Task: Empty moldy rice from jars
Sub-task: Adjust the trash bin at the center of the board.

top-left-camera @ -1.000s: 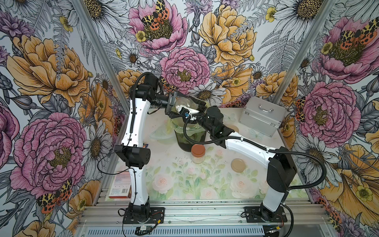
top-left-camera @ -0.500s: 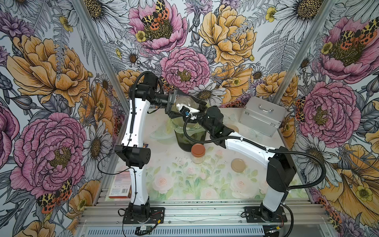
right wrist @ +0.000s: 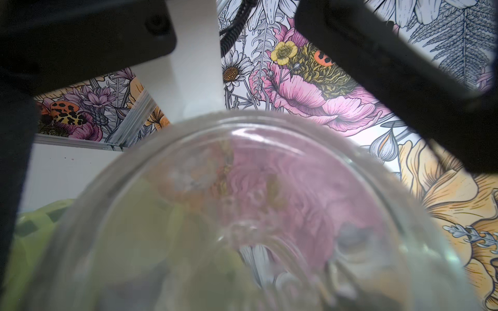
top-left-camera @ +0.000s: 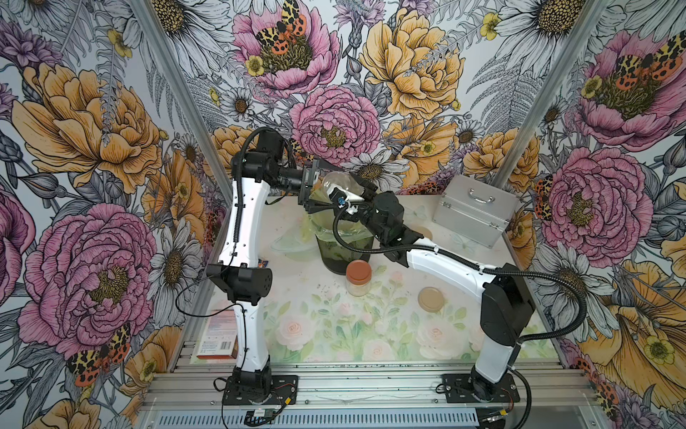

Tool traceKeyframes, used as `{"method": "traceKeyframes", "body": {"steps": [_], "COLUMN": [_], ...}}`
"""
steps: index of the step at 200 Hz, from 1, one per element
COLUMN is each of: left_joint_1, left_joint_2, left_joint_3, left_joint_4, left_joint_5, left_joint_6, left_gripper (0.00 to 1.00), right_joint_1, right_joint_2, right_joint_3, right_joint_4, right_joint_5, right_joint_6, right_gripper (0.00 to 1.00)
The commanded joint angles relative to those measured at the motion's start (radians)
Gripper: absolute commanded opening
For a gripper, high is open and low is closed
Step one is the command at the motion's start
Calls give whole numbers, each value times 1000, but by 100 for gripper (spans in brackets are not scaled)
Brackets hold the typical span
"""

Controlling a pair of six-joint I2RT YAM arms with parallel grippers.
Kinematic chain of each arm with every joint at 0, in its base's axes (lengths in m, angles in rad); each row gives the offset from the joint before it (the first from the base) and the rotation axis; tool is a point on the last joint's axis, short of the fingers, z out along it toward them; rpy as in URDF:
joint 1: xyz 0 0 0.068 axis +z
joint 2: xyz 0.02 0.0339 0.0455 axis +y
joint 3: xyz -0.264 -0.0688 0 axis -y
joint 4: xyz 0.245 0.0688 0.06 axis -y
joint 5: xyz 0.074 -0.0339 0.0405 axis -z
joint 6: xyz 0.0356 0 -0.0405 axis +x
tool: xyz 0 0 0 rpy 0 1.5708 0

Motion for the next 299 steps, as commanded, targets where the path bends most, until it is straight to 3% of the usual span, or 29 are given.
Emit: {"method": "traceKeyframes", "body": {"steps": [1,127,195,299], "left_joint_1": [27,115,135,111], "left_joint_2": [-3,-87,-103,-146], "left_joint_3": [32,-13,11,-47], "left_joint_4": [22,44,153,185], "left_joint_5": [24,-67,-149,-261], "left_joint_6": [3,134,118,200], "left_gripper": [99,99,99,98], "right_joint_1": [-5,-17,-19,-45], "right_joint_2": [-2,-25,-28,-53], "right_joint_3": [55,120,206,289], "right_joint_4": [58,-163,-341,-510], "right_joint_5": [22,23,26,-54], "right_joint_6": [39,176,282,606], "right_gripper": [0,0,0,0]}}
